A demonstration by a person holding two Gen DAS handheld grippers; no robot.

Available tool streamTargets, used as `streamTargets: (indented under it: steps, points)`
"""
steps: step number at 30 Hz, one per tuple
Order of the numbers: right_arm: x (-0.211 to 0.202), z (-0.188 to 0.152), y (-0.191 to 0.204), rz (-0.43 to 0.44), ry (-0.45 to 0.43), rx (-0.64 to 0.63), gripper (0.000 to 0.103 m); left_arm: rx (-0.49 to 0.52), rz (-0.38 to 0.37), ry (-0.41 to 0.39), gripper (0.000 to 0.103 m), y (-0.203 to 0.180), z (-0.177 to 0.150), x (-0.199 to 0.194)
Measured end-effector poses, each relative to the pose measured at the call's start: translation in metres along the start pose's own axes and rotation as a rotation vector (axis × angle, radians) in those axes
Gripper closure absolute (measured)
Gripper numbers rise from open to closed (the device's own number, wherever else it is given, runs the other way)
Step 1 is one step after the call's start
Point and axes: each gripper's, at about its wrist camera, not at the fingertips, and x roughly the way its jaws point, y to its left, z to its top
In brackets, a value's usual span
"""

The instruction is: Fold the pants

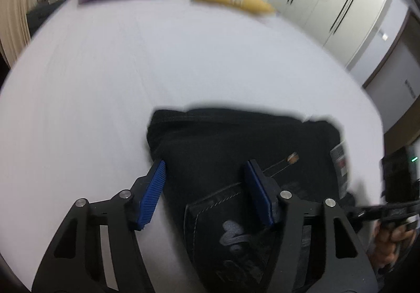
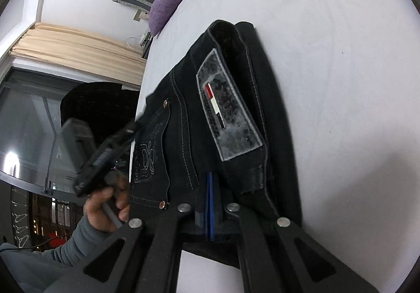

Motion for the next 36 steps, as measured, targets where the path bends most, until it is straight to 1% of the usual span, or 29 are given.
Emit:
streamTargets:
  steps: [1,3,5,6,8,9,11,13,14,16,18,19,23,24,25,27,28,29,30,32,34,36]
  points:
    - [0.0,-0.001,0.0,0.002,-0.001,0.0,0.103,0.006,0.009,0.008,0.042,0.002,-0.005,0.005]
    - [-0.009,-0.01,-0.003,0.0,-0.005,-0.012,0.103,0.026,0.022,-0.012,0.042,0.001,-0.012,0.002]
    - [-0.001,-0.012,0.004,-0.018,-0.014,-0.04,0.103,0.05,0.067,-0.022,0.042,-0.005,-0.017,-0.008]
    - [-0.002,-0.013,0.004,-0.021,-0.017,-0.046,0.103,0.083,0.093,-0.041,0.042,-0.012,-0.021,-0.018]
    - [-0.005,-0.015,0.001,-0.015,-0.025,-0.041,0.103,0.201,0.16,-0.116,0.042,-0.033,-0.037,-0.039]
    - [-0.004,-0.016,-0.001,-0.013,-0.029,-0.041,0.103,0.255,0.182,-0.133,0.042,-0.042,-0.047,-0.044]
    - [-0.003,-0.017,0.0,-0.02,-0.035,-0.047,0.103,0.334,0.214,-0.069,0.042,-0.052,-0.07,-0.032]
    - [-0.002,-0.017,0.003,-0.042,-0.032,-0.056,0.103,0.371,0.263,-0.087,0.042,-0.055,-0.08,-0.024]
    - [-0.002,-0.017,0.005,-0.057,-0.035,-0.067,0.103,0.374,0.266,-0.07,0.042,-0.055,-0.077,-0.022]
    - [-0.002,-0.019,0.012,-0.085,-0.032,-0.087,0.103,0.353,0.24,-0.023,0.041,-0.051,-0.069,-0.017]
    - [0.0,-0.018,0.016,-0.091,-0.035,-0.085,0.103,0.324,0.213,0.001,0.041,-0.048,-0.064,-0.015]
    - [0.0,-0.018,0.017,-0.089,-0.038,-0.078,0.103,0.32,0.212,0.004,0.041,-0.047,-0.062,-0.014]
    - [-0.01,-0.027,0.022,-0.122,-0.048,-0.088,0.103,0.342,0.262,-0.011,0.041,-0.055,-0.062,-0.011]
    - [-0.014,-0.031,0.023,-0.126,-0.048,-0.092,0.099,0.344,0.266,-0.01,0.041,-0.058,-0.065,-0.016]
    - [-0.017,-0.033,0.024,-0.122,-0.047,-0.093,0.098,0.339,0.263,-0.004,0.041,-0.058,-0.065,-0.015]
    - [-0.031,-0.034,0.026,-0.11,-0.053,-0.082,0.088,0.325,0.251,0.006,0.041,-0.056,-0.061,-0.012]
    - [-0.036,-0.033,0.028,-0.101,-0.064,-0.083,0.077,0.321,0.248,0.008,0.041,-0.055,-0.061,-0.016]
    - [-0.047,-0.031,0.033,-0.117,-0.098,-0.096,0.053,0.319,0.248,0.009,0.041,-0.055,-0.061,-0.019]
    - [-0.052,-0.028,0.035,-0.13,-0.121,-0.101,0.038,0.318,0.25,0.01,0.041,-0.055,-0.061,-0.019]
    - [-0.059,-0.02,0.036,-0.129,-0.146,-0.096,0.037,0.311,0.258,0.01,0.038,-0.054,-0.059,-0.019]
    - [-0.057,-0.008,0.034,-0.136,-0.138,-0.084,0.037,0.295,0.253,0.016,0.035,-0.053,-0.056,-0.02]
    - [-0.048,0.003,0.033,-0.143,-0.116,-0.097,0.037,0.277,0.254,0.021,0.03,-0.05,-0.053,-0.019]
